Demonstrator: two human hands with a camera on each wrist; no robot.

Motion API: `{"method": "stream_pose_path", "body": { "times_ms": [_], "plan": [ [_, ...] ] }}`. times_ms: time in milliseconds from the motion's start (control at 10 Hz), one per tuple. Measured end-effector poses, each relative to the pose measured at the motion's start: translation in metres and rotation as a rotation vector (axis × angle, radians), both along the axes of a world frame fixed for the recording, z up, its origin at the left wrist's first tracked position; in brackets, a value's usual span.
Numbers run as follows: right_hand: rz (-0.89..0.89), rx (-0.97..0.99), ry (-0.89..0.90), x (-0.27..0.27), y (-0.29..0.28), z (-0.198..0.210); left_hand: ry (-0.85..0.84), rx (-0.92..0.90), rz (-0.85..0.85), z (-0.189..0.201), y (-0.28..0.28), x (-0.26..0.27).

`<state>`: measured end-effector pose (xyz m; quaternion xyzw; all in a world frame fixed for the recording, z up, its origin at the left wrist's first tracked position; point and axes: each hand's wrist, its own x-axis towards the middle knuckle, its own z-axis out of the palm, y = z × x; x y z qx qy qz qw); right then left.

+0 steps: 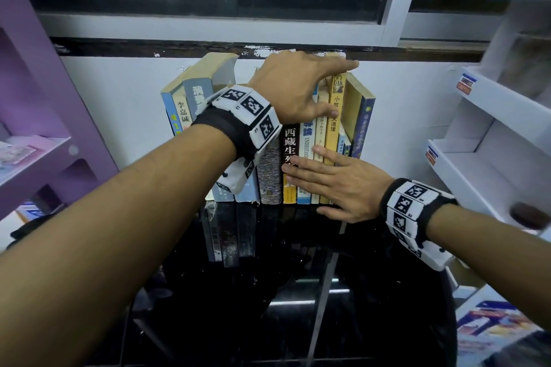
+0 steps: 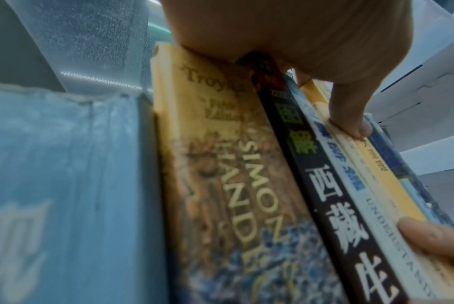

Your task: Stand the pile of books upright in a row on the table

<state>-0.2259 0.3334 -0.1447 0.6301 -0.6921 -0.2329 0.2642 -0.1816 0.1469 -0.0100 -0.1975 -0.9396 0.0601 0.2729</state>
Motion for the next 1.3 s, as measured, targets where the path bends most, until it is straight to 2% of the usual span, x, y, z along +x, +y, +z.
{"method": "stream_pose_path", "body": {
  "times_ms": [600, 900, 1100, 1300],
  "plan": [
    [0.009, 0.003, -0.018, -0.010, -0.001, -0.001, 0.016, -0.039, -0.023, 0.001, -0.004, -0.007],
    [-0.038, -0.001, -0.067, 0.005, -0.001, 0.003, -0.009, -0.034, -0.036, -0.001, -0.004, -0.005],
    [-0.091, 0.028, -0.097, 0.022, -0.001, 0.014, -0.099, 0.044, -0.081, 0.000, -0.006, 0.004],
    [-0.091, -0.021, -0.090, 0.040, 0.000, 0.019, -0.084, 0.277, -0.225, 0.001, -0.022, 0.030]
  ]
}}
